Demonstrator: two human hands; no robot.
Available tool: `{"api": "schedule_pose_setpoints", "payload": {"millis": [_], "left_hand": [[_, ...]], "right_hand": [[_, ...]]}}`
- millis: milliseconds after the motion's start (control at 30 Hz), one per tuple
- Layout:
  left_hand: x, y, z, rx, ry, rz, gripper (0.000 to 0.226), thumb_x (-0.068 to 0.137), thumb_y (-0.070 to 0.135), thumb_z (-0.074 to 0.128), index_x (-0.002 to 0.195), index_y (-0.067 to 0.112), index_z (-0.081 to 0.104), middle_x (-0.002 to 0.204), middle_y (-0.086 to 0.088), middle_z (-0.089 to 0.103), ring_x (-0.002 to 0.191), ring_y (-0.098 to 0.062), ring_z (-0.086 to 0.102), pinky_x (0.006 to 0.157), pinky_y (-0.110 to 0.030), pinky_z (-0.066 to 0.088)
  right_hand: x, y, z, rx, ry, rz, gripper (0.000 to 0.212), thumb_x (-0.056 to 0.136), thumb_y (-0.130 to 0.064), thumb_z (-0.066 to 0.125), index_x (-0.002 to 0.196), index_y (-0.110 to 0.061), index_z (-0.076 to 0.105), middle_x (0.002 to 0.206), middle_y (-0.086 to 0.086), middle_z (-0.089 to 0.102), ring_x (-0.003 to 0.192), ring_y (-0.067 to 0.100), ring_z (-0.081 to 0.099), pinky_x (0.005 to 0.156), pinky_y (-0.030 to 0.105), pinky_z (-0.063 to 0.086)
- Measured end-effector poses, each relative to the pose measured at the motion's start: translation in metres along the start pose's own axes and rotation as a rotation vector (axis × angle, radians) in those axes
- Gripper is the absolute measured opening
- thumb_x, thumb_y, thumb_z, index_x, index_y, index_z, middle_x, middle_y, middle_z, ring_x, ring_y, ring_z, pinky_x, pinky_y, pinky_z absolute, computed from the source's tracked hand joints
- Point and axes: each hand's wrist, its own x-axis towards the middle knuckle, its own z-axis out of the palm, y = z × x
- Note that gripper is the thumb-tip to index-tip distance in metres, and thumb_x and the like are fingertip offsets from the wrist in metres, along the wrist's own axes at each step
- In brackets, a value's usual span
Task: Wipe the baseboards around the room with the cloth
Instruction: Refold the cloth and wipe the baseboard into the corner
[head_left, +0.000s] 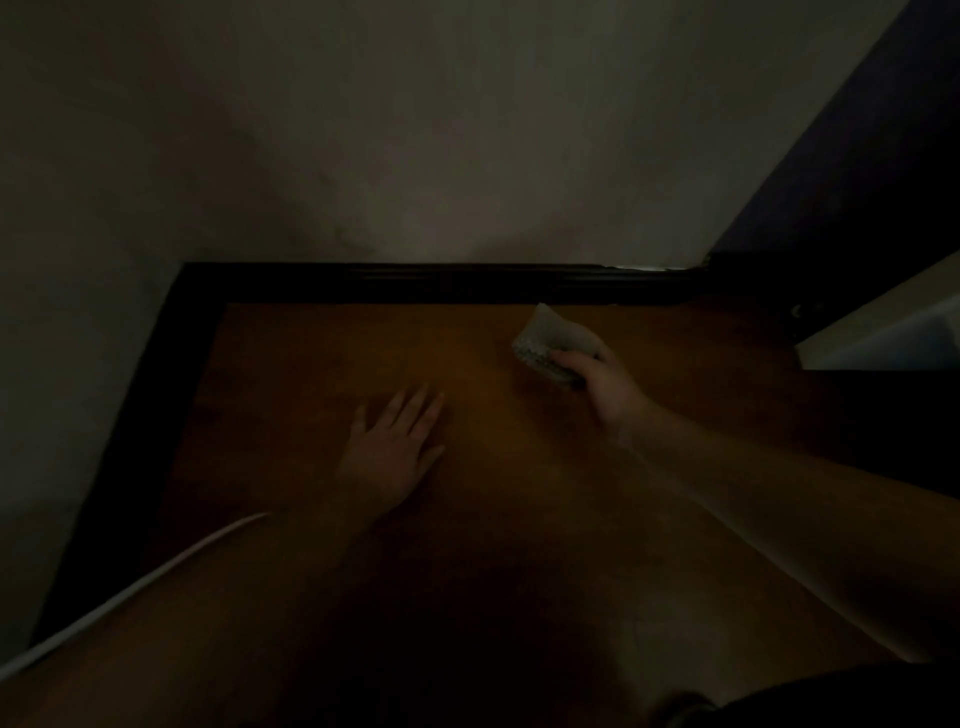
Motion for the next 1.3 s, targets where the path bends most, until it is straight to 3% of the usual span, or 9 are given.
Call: {"api": "schedule_pose_setpoints", "payload": {"millis": [300,600,667,833,933,1033,1133,1200,1300], "left_hand": [[-0.050,-0.078,0.006,0.187,-0.167,-0.064,0.063,0.104,0.050,0.014,0.153,0.030,-0.021,0.165,0.004,-0.015,0.152,-0.018,-0.008,0.119,-0.054,0.002],[-0.068,-0.089,0.016,0.044,-0.100,-0.182,0.062,0.104,0.051,0.016,0.156,0.031,-0.013,0.166,0.006,-0.007,0.152,-0.016,-0.004,0.119,-0.053,0.004],[-0.066,-0.090,0.016,0.028,-0.087,-0.181,0.063,0.104,0.051,0.016,0.156,0.031,-0.013,0.166,0.007,-0.008,0.152,-0.015,-0.005,0.119,-0.053,0.005],[-0.073,-0.088,0.021,-0.055,-0.109,-0.223,0.062,0.104,0.052,0.013,0.155,0.031,-0.016,0.165,0.008,-0.013,0.152,-0.015,-0.008,0.120,-0.053,0.005],[-0.093,-0.094,0.023,-0.041,-0.151,-0.194,0.062,0.104,0.051,0.009,0.153,0.030,-0.022,0.164,0.007,-0.018,0.151,-0.014,-0.011,0.119,-0.054,0.004],[-0.111,-0.104,0.016,-0.031,-0.114,-0.156,0.063,0.104,0.051,0.008,0.152,0.028,-0.024,0.164,0.004,-0.018,0.151,-0.015,-0.011,0.118,-0.056,0.006],[-0.128,-0.109,0.009,-0.015,-0.125,-0.139,0.064,0.103,0.052,0.007,0.152,0.027,-0.024,0.165,0.002,-0.014,0.152,-0.015,-0.010,0.118,-0.059,0.009],[-0.140,-0.112,0.003,-0.013,-0.163,-0.147,0.064,0.102,0.053,0.005,0.150,0.028,-0.029,0.166,0.002,-0.012,0.152,-0.016,-0.008,0.116,-0.065,0.008],[-0.156,-0.112,-0.007,-0.026,-0.228,-0.259,0.065,0.100,0.057,0.004,0.148,0.031,-0.033,0.165,0.004,-0.011,0.152,-0.017,-0.007,0.111,-0.074,0.005]], "right_hand": [[0.012,0.014,0.026,-0.225,-0.204,-0.006,0.046,0.093,-0.013,0.064,0.134,-0.028,0.048,0.135,0.005,0.054,0.121,0.024,0.056,0.106,0.042,0.045],[0.015,0.012,0.051,-0.210,-0.193,-0.043,0.041,0.095,-0.012,0.062,0.129,-0.029,0.049,0.132,0.008,0.056,0.117,0.026,0.058,0.100,0.041,0.050],[0.014,0.014,0.054,-0.223,-0.211,-0.060,0.045,0.094,-0.009,0.061,0.136,-0.020,0.047,0.130,0.009,0.055,0.115,0.025,0.057,0.091,0.029,0.054],[-0.004,0.011,0.066,-0.172,-0.191,-0.031,0.087,0.063,-0.049,0.086,0.139,-0.022,0.051,0.133,0.007,0.060,0.117,0.023,0.062,0.093,0.034,0.052],[-0.028,0.019,0.083,-0.153,-0.186,-0.045,0.064,0.072,-0.037,0.079,0.131,-0.029,0.056,0.124,0.000,0.065,0.113,0.020,0.064,0.091,0.035,0.054],[-0.056,0.026,0.102,-0.159,-0.226,-0.016,0.071,0.064,-0.049,0.082,0.127,-0.037,0.053,0.114,-0.018,0.068,0.106,0.009,0.067,0.084,0.028,0.056],[-0.079,0.028,0.121,-0.201,-0.274,0.023,0.084,0.068,-0.058,0.080,0.140,-0.032,0.046,0.128,-0.011,0.062,0.116,0.016,0.063,0.092,0.035,0.055],[-0.094,0.030,0.134,-0.203,-0.263,0.024,0.065,0.084,-0.046,0.070,0.142,-0.032,0.044,0.134,-0.004,0.058,0.121,0.022,0.060,0.095,0.042,0.054],[-0.114,0.027,0.149,-0.291,-0.205,0.022,0.045,0.083,-0.056,0.069,0.123,-0.050,0.052,0.130,-0.006,0.061,0.122,0.019,0.059,0.103,0.049,0.047]]}}
